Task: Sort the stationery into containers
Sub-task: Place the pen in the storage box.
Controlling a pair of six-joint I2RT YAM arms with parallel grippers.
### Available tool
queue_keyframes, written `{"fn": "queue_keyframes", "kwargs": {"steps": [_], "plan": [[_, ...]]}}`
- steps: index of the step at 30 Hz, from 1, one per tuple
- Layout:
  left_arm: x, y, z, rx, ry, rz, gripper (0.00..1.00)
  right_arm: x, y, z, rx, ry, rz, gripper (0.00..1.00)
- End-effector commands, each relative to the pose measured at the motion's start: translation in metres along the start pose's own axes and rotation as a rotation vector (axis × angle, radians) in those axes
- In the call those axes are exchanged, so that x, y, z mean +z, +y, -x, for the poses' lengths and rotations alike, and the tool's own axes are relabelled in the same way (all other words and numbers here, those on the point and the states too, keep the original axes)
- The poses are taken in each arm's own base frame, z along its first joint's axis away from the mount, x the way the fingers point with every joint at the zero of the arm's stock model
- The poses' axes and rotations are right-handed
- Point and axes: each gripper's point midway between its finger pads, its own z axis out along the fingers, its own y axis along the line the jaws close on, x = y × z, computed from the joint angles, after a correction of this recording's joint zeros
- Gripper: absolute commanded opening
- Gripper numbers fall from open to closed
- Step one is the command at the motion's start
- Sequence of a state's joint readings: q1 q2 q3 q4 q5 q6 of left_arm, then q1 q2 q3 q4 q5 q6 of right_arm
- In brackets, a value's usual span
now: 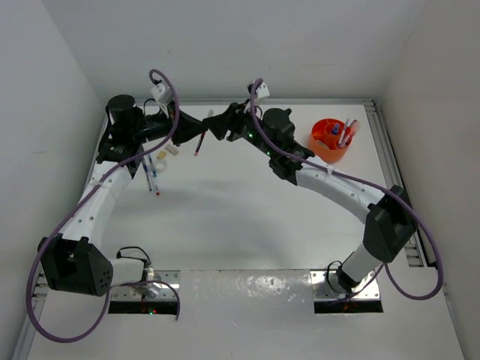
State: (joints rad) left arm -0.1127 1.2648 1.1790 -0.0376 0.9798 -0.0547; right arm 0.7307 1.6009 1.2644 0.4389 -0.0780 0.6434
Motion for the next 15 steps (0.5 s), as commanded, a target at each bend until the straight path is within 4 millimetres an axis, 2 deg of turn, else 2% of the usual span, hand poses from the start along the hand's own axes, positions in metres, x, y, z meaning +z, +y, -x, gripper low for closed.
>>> {"fn": "queue_keyframes", "kwargs": {"steps": [1, 2, 9, 12, 13, 14, 15], "plan": [[-0.002, -0.016, 0.019, 0.072, -0.055, -0.038, 0.00, 0.010, 0.021, 0.028, 0.026, -0.082, 0.054, 0.48], [-0.001, -0.016, 0.019, 0.073, -0.055, -0.038, 0.00, 0.012, 0.019, 0.027, 0.030, -0.085, 0.052, 0.40], [-0.001, -0.010, 0.014, 0.051, -0.058, -0.014, 0.00, 0.017, 0.018, 0.022, 0.040, -0.076, 0.056, 0.03], [0.002, -0.003, 0.010, 0.042, -0.060, 0.019, 0.00, 0.017, 0.017, 0.020, 0.036, -0.073, 0.049, 0.00], [0.002, 0.000, 0.009, 0.046, -0.061, 0.029, 0.33, 0.015, 0.014, 0.021, 0.022, -0.076, 0.038, 0.00], [0.003, 0.002, 0.005, 0.039, -0.060, 0.043, 0.57, 0.014, 0.011, 0.018, 0.013, -0.065, 0.020, 0.00], [0.003, 0.003, 0.004, 0.044, -0.063, 0.046, 0.99, 0.011, 0.004, 0.022, -0.009, -0.074, -0.010, 0.00]]}}
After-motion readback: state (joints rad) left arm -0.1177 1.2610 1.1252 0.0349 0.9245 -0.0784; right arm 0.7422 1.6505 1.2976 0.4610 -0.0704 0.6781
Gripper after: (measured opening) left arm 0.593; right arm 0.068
